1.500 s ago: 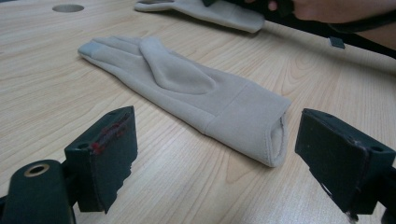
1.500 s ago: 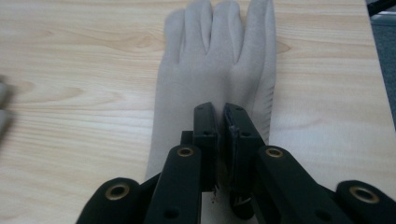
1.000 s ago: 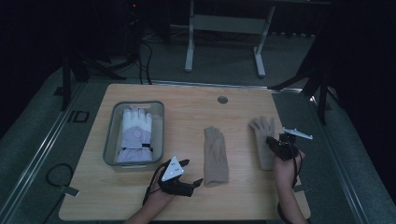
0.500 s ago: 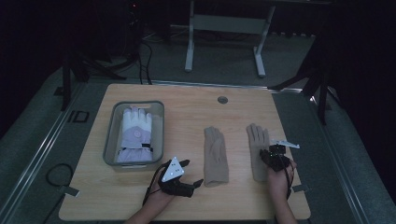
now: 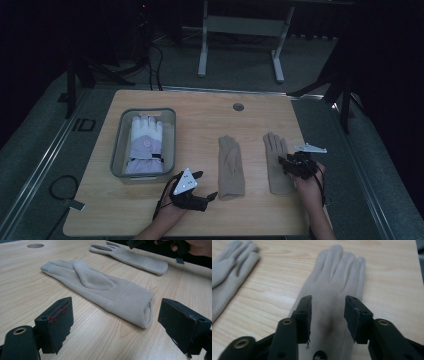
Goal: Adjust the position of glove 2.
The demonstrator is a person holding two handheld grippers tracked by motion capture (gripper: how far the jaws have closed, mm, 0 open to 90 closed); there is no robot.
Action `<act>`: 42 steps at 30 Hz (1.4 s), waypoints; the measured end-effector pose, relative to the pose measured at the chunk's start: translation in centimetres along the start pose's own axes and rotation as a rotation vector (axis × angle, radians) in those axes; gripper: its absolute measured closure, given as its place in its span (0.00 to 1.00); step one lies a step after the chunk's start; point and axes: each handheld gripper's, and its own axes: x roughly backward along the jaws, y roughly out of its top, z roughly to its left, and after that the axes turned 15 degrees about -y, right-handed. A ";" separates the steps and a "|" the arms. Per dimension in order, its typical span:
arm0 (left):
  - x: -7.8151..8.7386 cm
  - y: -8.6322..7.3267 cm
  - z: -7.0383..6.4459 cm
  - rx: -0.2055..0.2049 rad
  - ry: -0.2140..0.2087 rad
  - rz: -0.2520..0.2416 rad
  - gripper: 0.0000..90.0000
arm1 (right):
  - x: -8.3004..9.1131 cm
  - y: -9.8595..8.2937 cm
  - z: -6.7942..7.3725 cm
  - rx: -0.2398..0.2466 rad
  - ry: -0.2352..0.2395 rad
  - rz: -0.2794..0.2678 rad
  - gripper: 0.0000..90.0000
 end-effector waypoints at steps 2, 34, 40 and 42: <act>0.0 0.0 0.0 0.000 -0.001 -0.002 0.14 | -0.2 0.0 -0.3 0.057 0.015 -0.003 0.62; 0.0 0.0 0.0 -0.001 0.003 -0.001 0.14 | 1.2 0.7 2.1 -0.025 0.021 0.040 0.94; 0.0 0.0 0.0 -0.001 0.002 0.001 0.14 | 3.0 2.2 3.4 -0.080 0.040 0.008 0.94; 0.0 0.0 0.0 -0.002 0.002 0.001 0.14 | 3.6 2.8 3.9 -0.097 0.052 -0.007 0.94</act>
